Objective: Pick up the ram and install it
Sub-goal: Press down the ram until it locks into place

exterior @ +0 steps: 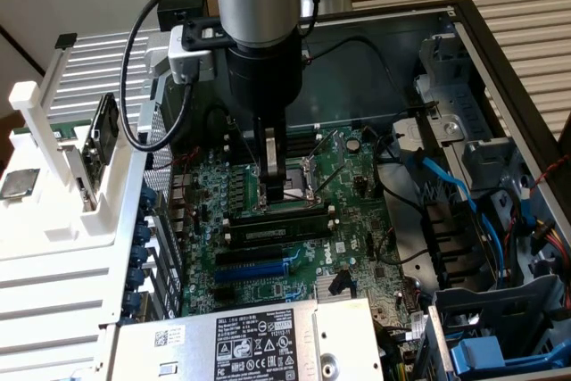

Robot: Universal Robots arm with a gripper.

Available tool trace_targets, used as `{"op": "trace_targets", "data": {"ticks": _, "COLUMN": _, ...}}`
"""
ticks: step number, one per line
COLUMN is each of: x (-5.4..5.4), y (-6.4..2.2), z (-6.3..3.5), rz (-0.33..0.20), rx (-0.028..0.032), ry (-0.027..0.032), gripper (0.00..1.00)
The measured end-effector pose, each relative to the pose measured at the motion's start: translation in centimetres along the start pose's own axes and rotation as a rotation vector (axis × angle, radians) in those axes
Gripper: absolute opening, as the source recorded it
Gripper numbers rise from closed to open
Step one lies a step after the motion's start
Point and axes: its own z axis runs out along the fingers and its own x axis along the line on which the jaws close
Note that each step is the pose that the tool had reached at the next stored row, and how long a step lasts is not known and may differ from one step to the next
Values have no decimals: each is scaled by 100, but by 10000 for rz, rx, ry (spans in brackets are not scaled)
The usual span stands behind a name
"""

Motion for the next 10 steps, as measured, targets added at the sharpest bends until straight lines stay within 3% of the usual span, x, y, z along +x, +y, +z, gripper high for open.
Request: {"op": "trace_targets", "data": {"ticks": 10, "x": 0, "y": 0, "z": 0, "rz": 0, "rx": 0, "ry": 0, "gripper": 10}}
